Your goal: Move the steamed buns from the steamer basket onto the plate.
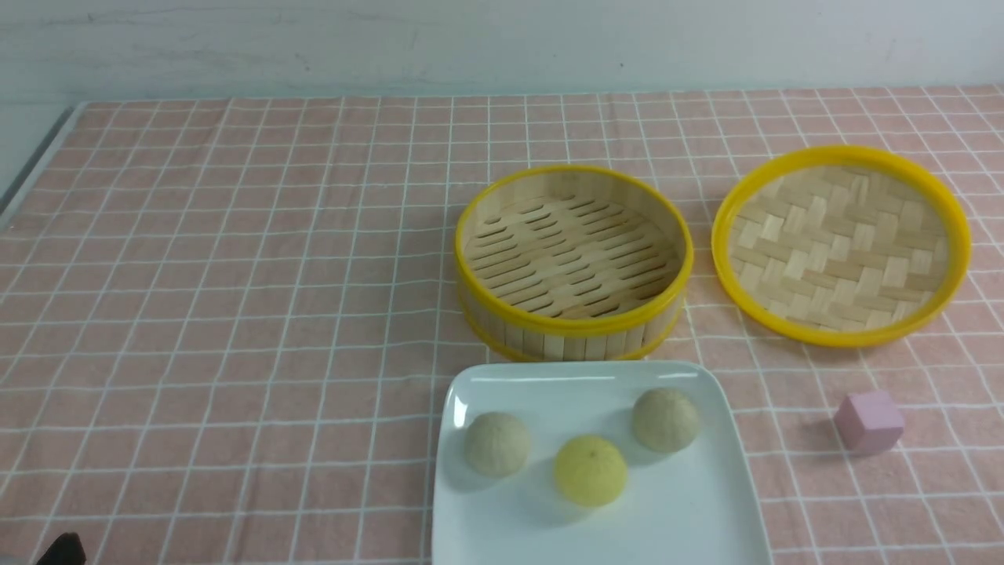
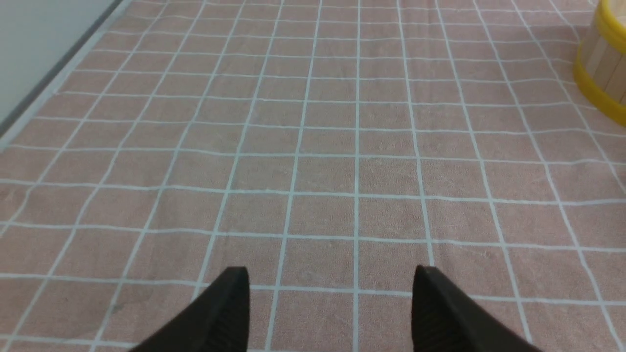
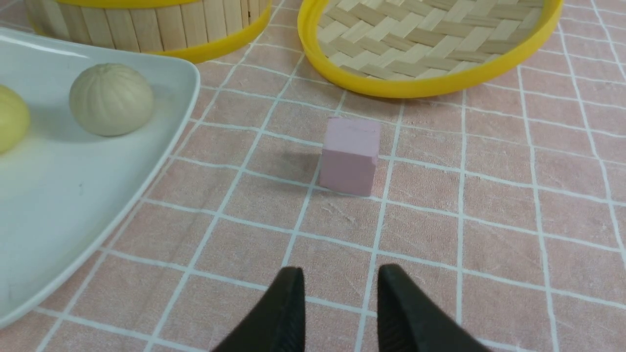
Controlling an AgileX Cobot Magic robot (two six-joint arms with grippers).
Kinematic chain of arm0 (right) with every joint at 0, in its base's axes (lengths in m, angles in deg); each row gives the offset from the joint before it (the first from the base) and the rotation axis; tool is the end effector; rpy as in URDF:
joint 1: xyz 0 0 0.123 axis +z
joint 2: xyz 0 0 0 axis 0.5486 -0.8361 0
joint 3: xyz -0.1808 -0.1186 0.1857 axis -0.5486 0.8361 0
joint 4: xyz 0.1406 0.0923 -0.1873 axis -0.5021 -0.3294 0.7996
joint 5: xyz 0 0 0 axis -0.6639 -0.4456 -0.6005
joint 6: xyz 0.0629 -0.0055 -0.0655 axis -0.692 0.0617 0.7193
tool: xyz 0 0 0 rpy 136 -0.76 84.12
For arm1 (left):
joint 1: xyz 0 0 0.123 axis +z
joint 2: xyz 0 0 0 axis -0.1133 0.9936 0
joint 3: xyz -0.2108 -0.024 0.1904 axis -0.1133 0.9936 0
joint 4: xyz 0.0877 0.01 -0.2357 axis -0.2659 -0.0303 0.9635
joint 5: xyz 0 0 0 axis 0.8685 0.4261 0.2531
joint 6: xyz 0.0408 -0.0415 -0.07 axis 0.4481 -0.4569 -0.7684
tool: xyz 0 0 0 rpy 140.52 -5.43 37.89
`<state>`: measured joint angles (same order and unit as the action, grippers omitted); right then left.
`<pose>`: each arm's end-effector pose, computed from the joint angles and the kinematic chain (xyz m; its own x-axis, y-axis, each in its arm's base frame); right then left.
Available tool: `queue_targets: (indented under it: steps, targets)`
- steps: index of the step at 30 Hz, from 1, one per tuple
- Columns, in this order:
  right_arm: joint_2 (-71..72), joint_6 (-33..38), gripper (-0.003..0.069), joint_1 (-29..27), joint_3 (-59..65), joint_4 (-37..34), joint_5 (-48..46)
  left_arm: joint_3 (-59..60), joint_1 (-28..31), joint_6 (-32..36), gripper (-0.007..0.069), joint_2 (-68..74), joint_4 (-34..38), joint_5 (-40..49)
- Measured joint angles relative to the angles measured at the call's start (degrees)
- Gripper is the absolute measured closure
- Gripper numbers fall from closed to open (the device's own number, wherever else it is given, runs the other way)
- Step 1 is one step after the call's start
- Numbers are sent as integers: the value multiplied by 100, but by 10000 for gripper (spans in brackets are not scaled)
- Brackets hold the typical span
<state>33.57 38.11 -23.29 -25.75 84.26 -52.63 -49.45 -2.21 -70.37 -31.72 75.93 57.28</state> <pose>0.0476 0.0123 0.1749 -0.3410 -0.0980 -0.9349 -0.2245 0.9743 -0.0202 0.0523 0.0007 0.1959 -0.3126 -0.0165 -0.9497 -0.0385 0.9992 -0.0047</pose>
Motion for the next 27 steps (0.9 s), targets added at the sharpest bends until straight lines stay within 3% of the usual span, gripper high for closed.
queue_targets:
  steps: [9, 27]
  targets:
    - [0, 0, 420, 0, 0, 0, 0, 0, 0, -1186, 165, -305, -720, 89]
    - [0, 5, 420, 0, 0, -5, 0, 508, 0, -1328, 165, -311, -542, -204]
